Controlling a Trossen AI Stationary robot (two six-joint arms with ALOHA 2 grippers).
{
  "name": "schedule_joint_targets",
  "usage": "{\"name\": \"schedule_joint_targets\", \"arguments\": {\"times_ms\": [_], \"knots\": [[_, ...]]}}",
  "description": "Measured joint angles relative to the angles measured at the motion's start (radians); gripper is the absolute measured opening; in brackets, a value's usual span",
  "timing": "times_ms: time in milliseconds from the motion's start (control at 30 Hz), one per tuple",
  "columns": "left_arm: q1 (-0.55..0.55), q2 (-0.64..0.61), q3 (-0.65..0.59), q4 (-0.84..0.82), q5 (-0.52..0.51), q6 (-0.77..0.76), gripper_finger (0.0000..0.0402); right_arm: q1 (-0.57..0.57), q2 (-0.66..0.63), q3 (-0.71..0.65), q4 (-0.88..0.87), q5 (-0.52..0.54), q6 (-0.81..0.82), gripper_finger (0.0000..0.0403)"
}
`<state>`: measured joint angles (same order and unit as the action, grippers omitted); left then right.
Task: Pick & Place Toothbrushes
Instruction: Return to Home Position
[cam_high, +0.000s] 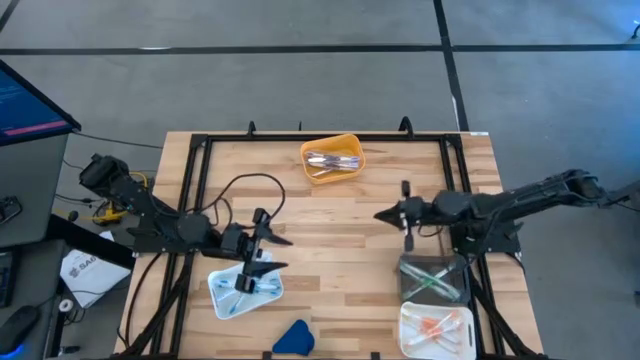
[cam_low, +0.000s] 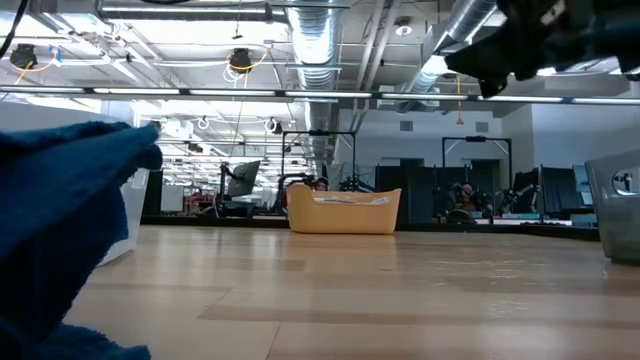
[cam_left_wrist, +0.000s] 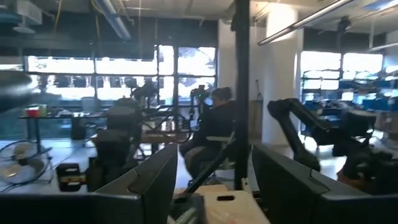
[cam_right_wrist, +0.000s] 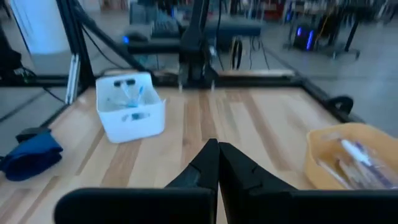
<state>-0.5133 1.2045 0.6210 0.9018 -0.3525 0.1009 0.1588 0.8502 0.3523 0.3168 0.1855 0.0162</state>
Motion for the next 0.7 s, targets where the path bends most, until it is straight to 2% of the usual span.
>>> {"name": "schedule_joint_targets", "arguments": {"times_ms": [100, 367, 567, 700], "knots": [[0.035, 0.009, 0.0, -0.017, -0.005, -0.001, 0.0204, -0.034, -0.084, -0.088, 0.067, -0.032, -0.025, 0.0], [0.142, 0.094, 0.0, -0.019, -0.003, -0.008, 0.0204, -0.092, -0.235, -0.258, 0.119, -0.033, -0.066, 0.0], [0.241, 0.137, 0.0, 0.001, -0.004, -0.15, 0.0204, -0.157, -0.371, -0.34, 0.162, -0.095, -0.077, 0.0], [0.275, 0.17, 0.0, 0.034, 0.001, -0.248, 0.0204, -0.2, -0.482, -0.344, 0.065, -0.165, -0.093, 0.0]]}}
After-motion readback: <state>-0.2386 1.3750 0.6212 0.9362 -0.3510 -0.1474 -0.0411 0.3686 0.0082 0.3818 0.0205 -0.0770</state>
